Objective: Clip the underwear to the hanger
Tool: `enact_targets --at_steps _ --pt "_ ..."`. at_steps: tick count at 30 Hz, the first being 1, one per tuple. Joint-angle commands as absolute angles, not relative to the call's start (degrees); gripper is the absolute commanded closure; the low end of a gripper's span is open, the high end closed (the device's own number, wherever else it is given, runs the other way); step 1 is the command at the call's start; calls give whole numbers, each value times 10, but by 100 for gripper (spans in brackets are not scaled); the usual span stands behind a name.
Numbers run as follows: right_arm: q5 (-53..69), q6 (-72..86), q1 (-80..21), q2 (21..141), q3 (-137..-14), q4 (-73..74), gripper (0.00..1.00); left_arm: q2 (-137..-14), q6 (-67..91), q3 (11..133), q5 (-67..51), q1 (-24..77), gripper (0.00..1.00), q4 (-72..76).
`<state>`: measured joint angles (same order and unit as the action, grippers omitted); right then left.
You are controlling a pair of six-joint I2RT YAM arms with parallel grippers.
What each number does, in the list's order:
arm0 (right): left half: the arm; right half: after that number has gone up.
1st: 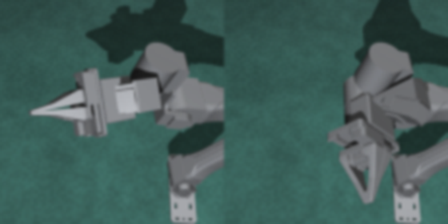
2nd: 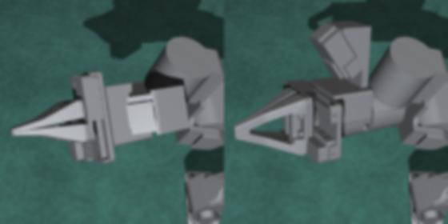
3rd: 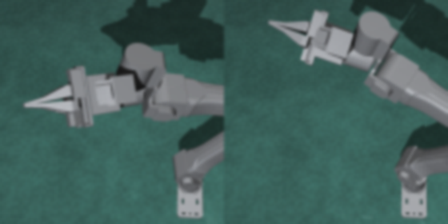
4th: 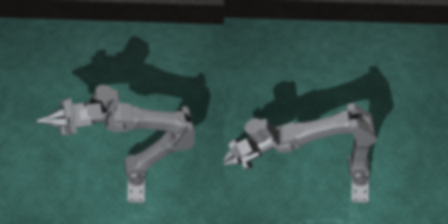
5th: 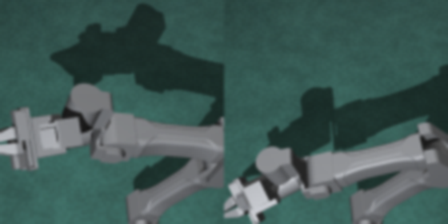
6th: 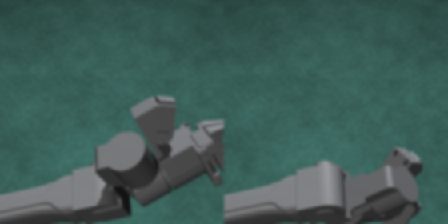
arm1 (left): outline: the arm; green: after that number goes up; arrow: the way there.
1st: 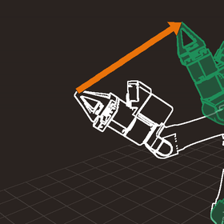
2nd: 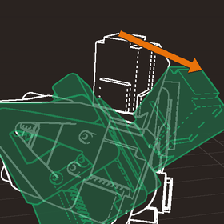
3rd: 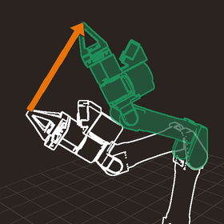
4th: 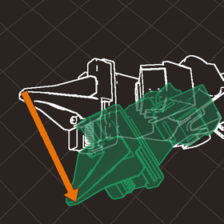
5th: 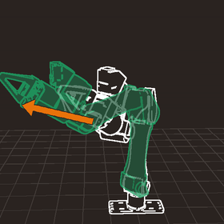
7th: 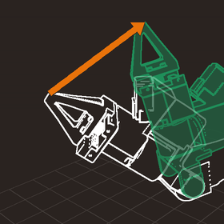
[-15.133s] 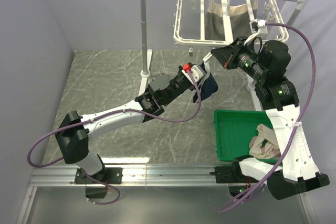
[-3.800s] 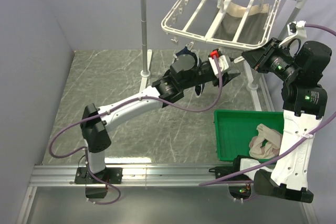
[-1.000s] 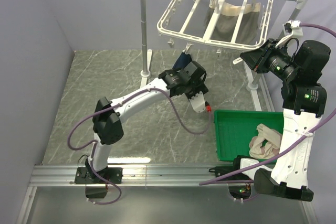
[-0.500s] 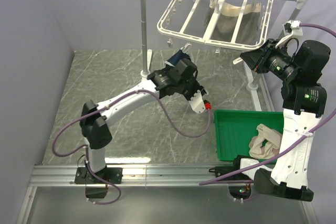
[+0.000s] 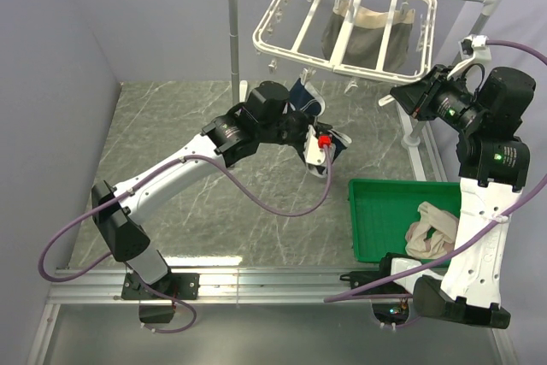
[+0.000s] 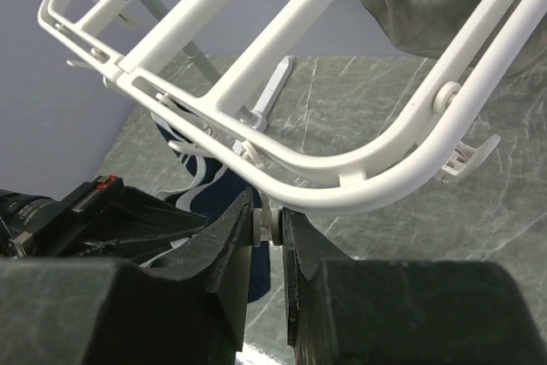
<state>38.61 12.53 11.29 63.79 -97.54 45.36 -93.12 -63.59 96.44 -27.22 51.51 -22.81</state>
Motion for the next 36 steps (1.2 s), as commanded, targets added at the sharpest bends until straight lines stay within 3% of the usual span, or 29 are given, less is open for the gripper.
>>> enact_targets --at_steps 1,12,36 --pt "410 123 113 626 -965 464 100 -925 -545 985 -287 519 100 -179" --pt "419 129 113 624 -959 461 100 -931 -507 968 -206 543 100 -60" --pt "422 115 105 626 -957 472 100 -993 -523 1020 -97 577 100 38"
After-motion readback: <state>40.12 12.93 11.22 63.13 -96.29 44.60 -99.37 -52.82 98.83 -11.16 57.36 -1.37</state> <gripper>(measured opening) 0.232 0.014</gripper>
